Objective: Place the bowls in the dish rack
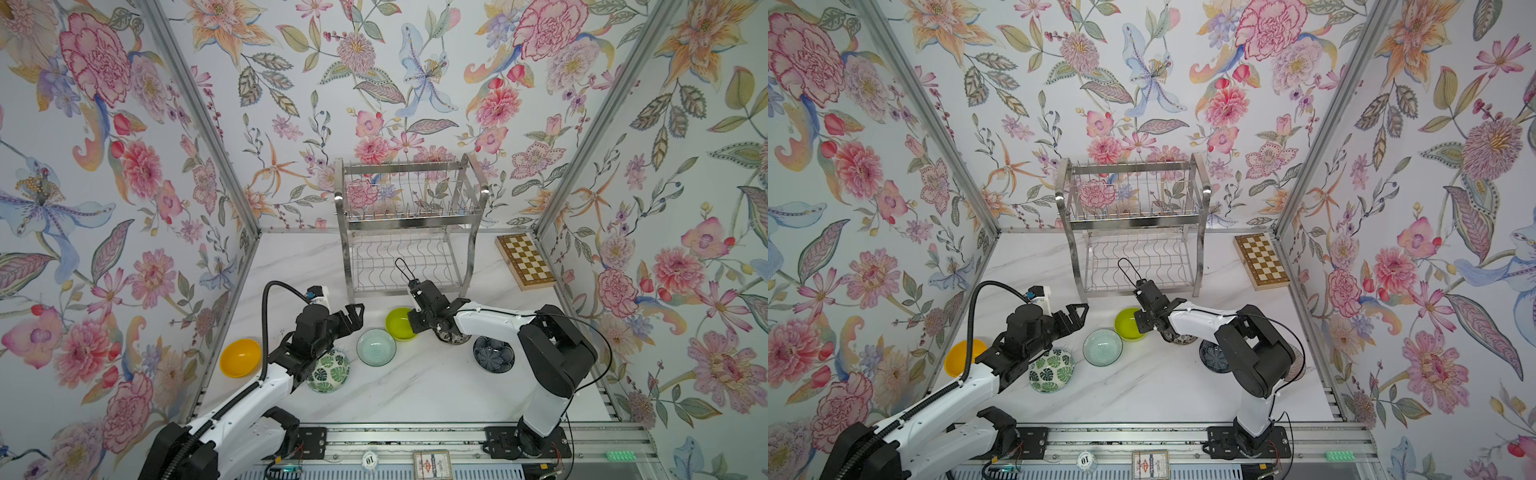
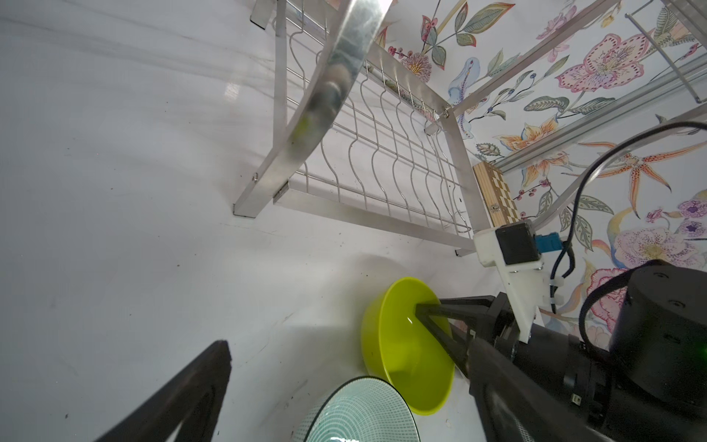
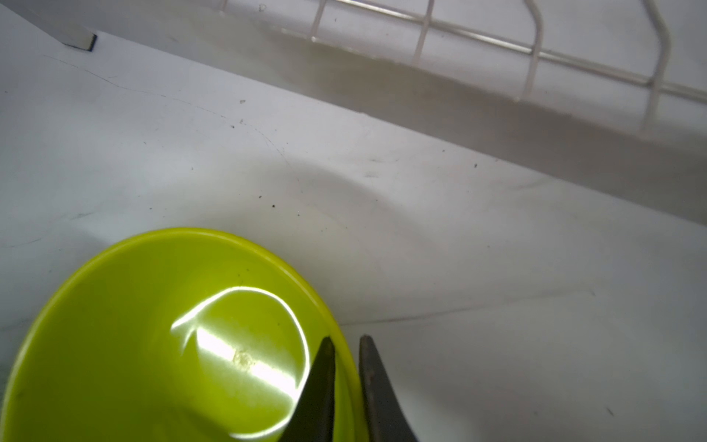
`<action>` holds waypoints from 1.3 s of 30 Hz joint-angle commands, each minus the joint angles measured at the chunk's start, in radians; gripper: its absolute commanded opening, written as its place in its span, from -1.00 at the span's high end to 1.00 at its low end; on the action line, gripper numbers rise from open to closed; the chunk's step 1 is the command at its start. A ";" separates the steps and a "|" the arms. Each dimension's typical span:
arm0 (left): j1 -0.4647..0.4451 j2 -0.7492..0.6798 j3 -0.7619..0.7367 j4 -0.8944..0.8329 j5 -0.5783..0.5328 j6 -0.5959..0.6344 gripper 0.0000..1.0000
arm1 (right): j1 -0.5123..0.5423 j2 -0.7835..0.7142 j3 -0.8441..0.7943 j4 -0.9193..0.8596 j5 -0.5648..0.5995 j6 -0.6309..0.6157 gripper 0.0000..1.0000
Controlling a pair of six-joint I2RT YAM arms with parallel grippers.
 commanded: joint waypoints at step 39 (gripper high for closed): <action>-0.307 0.405 0.342 0.145 -0.280 0.242 -0.65 | -0.032 -0.343 -0.204 0.466 0.286 0.056 1.00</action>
